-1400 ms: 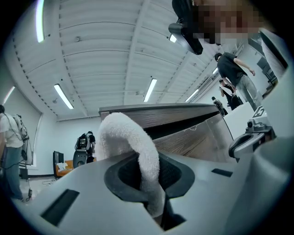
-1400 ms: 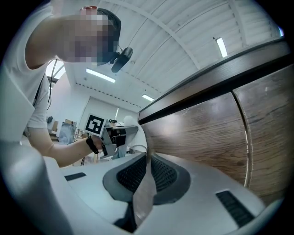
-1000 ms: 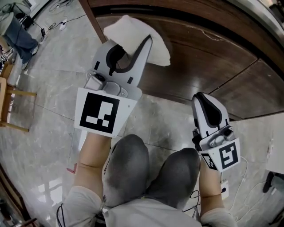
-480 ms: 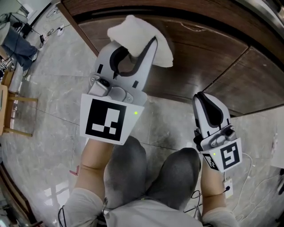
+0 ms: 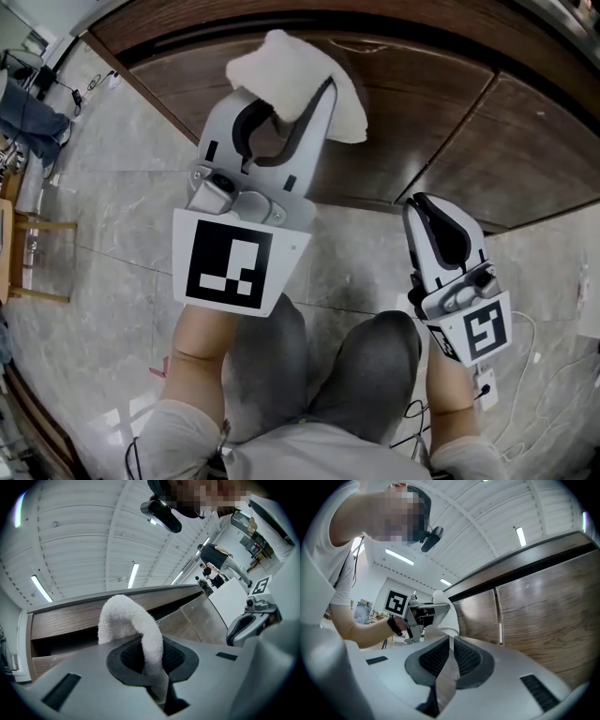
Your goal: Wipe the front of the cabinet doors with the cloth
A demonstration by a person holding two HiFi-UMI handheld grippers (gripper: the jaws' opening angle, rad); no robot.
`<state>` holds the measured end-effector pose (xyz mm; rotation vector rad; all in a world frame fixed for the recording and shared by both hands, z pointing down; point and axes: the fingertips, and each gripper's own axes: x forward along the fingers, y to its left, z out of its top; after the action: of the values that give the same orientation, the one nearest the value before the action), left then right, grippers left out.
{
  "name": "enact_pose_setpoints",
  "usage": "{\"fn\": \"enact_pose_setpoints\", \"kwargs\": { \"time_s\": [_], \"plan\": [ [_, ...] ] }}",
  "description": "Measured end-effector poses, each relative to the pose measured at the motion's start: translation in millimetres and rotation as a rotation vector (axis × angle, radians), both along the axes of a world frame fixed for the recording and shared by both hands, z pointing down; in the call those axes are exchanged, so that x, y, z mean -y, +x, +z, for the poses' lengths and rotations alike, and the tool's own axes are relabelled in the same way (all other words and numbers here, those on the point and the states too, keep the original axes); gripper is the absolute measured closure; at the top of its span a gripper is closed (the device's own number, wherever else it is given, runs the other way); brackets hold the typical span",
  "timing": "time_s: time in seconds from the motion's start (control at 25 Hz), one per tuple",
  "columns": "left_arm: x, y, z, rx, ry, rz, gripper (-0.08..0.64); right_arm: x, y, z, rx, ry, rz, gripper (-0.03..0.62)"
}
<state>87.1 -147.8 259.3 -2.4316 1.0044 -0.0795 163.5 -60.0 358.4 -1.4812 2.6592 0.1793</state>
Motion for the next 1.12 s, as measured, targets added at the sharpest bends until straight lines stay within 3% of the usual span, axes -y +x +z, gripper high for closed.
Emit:
{"fn": "enact_pose_setpoints", "kwargs": {
  "time_s": [0.84, 1.12],
  "plan": [
    [-31.1, 108.6, 8.8, -0.011, 0.044, 0.145, 0.5, -29.8, 52.8, 8.8, -0.018, -0.008, 0.066, 0.54],
    [-36.8, 126.8, 5.8, -0.045, 0.042, 0.168, 0.5, -34.7, 64.3, 8.4, -0.018, -0.013, 0.086, 0.54]
  ]
}}
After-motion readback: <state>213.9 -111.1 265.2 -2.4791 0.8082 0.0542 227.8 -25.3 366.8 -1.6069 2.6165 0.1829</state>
